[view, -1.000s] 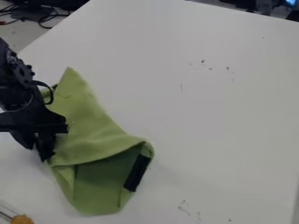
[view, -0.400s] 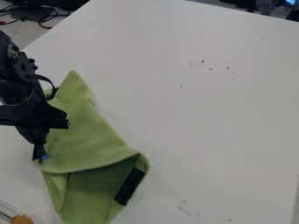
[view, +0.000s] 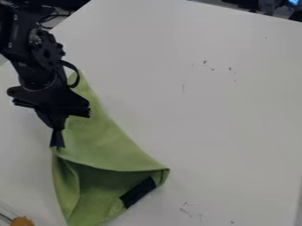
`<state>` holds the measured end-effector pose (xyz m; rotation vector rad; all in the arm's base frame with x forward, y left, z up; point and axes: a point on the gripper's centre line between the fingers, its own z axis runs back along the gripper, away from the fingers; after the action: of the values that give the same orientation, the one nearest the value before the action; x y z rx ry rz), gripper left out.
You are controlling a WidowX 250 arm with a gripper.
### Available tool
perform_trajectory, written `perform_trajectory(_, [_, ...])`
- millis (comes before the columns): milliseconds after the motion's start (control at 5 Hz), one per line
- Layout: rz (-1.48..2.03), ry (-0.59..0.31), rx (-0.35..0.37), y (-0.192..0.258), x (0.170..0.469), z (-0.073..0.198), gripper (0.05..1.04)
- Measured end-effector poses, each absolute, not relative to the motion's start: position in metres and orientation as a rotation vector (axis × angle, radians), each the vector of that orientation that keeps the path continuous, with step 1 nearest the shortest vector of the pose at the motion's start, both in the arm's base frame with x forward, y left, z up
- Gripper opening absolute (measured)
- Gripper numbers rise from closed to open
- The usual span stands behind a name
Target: Fold the cloth from the left to the right
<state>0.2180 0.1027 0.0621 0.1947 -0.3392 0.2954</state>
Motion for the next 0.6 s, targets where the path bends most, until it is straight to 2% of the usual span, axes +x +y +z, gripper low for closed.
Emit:
perform_trajectory(200, [0.194, -0.391, 0.159, 0.077, 0.242, 0.071, 0.063])
perform_trajectory(600, [-0.056, -0.415, 0.098, 0.011, 0.284, 0.07, 0.063])
